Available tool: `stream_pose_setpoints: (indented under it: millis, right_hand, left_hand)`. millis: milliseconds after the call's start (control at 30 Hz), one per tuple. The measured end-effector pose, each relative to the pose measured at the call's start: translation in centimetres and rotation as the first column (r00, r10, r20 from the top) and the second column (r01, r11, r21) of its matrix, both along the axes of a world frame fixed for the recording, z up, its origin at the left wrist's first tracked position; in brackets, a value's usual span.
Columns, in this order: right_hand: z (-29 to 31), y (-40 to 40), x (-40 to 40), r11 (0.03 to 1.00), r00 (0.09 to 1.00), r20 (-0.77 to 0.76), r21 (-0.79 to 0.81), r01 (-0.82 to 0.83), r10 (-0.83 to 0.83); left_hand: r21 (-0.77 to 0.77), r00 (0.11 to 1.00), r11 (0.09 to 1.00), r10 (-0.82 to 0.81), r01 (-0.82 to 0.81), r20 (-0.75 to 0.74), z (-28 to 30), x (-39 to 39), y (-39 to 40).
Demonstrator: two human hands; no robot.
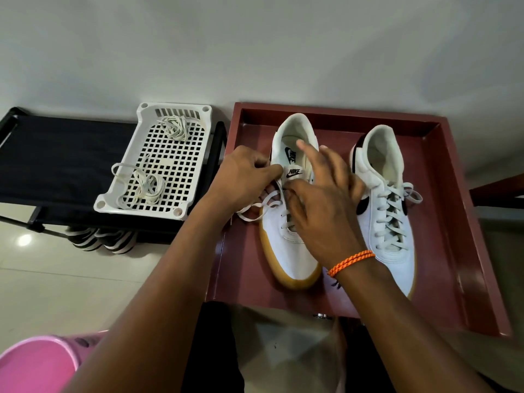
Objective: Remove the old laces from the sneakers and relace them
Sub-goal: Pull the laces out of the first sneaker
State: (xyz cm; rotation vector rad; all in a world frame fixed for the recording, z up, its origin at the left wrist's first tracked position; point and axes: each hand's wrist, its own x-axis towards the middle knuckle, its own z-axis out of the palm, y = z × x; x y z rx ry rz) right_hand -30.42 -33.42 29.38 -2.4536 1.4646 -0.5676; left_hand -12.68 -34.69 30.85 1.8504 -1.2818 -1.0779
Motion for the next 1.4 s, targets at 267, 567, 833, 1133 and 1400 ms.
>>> stream_pose_setpoints:
  millis: [267,567,833,1133,1400]
  right_hand:
    - [0.6,-1.6,-0.7,0.982,0.917,0.351,0.06,0.181,-0.19]
    - [-0.4,-0.1,0.0,0.999,0.998,0.046,0.037,0.031,-0.033]
    - [0.4,-1.5,-0.7,0.981,0.925,0.326,0.066,0.183,-0.194]
    - [-0.9,-0.2,-0.1,0.998,1.0,0.013,0.059,0.002,-0.003]
    - [0.7,-1.3,-0.6,0.979,0.844,0.497,0.105,0.172,-0.202]
  left_hand:
    - [-0.018,0.999,1.0,-0.013,0.014,0.052,-0.2,0.0,0.0]
    - [-0.009,0.999,0.999,-0.035,0.035,0.034,0.1,0.0,0.1]
    - [0.004,0.998,0.998,-0.055,0.055,0.003,-0.1,0.2,0.1]
    - [0.007,0.998,0.998,-0.057,0.057,0.009,-0.1,0.3,0.2]
    - [0.018,0.998,0.998,-0.066,0.065,0.001,0.0,0.3,0.2]
